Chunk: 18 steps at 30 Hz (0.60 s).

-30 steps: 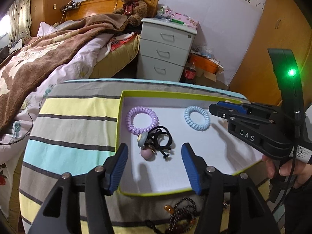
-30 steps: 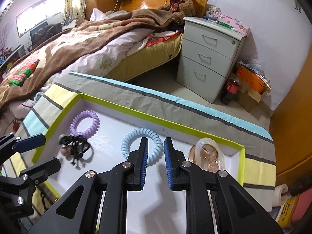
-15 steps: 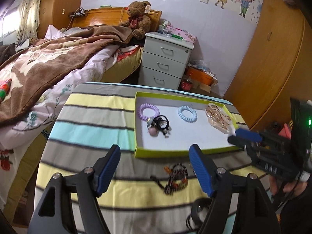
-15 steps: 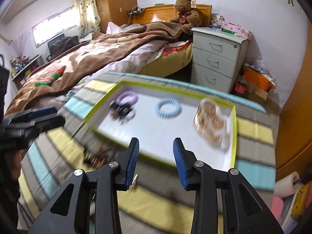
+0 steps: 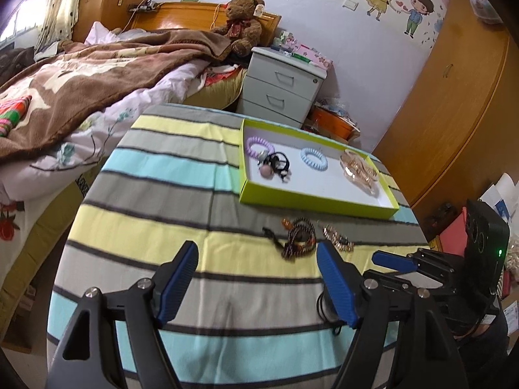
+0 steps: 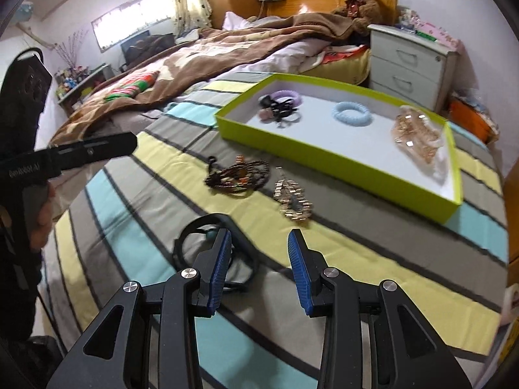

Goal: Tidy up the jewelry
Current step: 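Reach the right tool to the black wristband on the bedspread and grasp it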

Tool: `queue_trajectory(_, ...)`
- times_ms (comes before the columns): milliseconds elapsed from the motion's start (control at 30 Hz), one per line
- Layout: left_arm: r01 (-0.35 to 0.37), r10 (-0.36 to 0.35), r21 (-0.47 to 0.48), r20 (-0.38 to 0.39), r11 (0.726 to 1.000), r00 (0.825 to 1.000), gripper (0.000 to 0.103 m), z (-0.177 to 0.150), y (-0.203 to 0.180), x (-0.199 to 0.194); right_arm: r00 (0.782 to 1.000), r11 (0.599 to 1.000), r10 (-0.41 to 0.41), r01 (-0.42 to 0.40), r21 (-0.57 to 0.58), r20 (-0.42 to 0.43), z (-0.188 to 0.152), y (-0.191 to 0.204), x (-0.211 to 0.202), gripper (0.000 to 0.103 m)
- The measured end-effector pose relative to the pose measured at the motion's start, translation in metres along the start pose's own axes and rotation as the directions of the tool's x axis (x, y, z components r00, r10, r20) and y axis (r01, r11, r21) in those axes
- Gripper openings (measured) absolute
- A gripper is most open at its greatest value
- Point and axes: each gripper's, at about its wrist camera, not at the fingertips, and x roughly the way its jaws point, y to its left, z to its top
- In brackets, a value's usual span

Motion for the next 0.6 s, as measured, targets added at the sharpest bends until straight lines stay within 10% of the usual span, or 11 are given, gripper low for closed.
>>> queue_trajectory(600,-0.01,0.009,-0.03,-0.042,0.999,0.999,0.077,-0.008,0.007,0.005,0.998,0.995,0.027,-0.031,-0.092,-0.05,0.014,0.016,0.031,0.037)
